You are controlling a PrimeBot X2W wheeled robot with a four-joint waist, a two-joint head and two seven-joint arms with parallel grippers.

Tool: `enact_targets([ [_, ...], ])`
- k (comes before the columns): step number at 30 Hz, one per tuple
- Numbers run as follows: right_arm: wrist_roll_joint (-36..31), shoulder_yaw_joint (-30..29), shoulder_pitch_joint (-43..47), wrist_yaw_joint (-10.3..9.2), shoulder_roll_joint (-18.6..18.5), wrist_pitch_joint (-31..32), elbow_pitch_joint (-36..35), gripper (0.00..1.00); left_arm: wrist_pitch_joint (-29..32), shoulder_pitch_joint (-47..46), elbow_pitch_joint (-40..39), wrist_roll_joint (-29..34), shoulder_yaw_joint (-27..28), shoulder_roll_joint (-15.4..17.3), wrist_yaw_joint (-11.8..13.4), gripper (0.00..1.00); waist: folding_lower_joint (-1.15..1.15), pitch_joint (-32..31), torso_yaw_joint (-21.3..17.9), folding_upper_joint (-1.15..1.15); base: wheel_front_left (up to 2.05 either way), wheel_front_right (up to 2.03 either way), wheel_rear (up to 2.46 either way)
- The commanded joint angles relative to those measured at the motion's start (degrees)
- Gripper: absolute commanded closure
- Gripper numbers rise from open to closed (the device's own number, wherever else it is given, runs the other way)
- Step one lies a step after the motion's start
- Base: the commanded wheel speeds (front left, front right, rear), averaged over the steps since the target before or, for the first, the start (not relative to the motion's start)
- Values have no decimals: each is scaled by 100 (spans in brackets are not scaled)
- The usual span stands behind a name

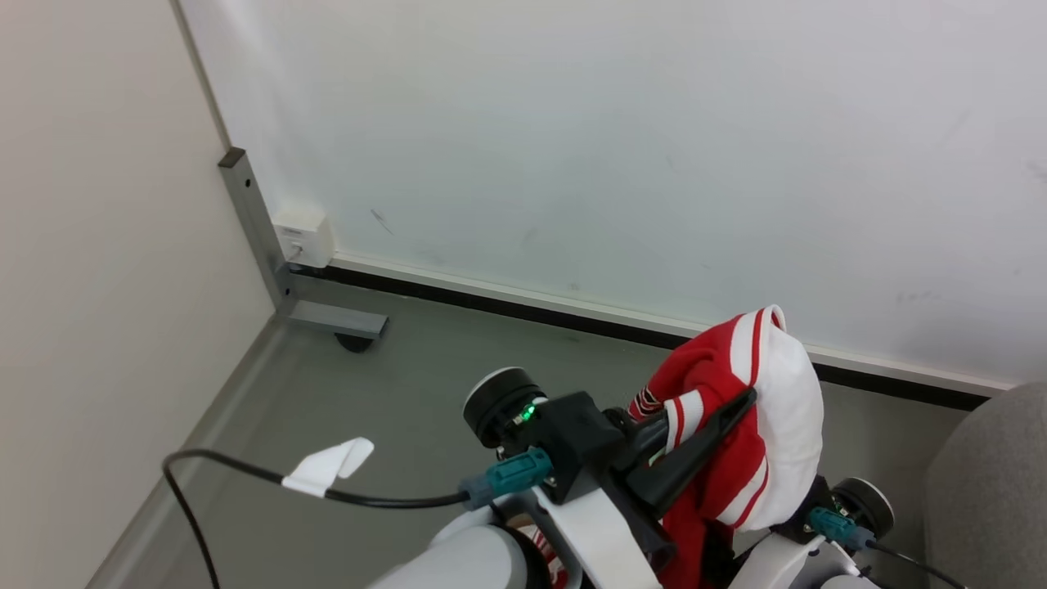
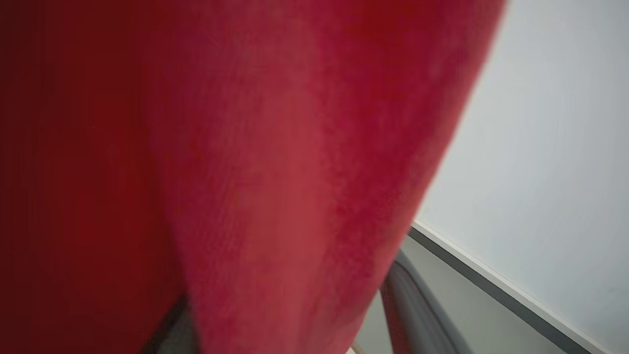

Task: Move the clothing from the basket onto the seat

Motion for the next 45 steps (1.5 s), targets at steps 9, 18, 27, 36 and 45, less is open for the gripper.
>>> enact_targets([
  [9,438,491,-326,-12,47,-299,263,100,42,100,-61,-151,14,67,31,100,0,-37,107,0,0,0,0],
  [18,645,378,-258,-12,-43,-368,77,100,-37,195,36,-218,163,212,174,100,0,20,-114,0,0,0,0],
  [27,589,-422,207,-12,-104,-368,-681,100,-81,372,217,-274,243,352,287,100,0,93,-374,0,0,0,0],
  [36,624,-1263,407,-12,-143,-368,-1341,100,-166,472,297,-309,239,370,351,0,0,147,-724,0,0,0,0],
  [45,606,-1998,500,-12,-384,-369,-1851,100,-272,523,322,-286,83,313,283,0,0,252,-1308,0,0,0,0],
])
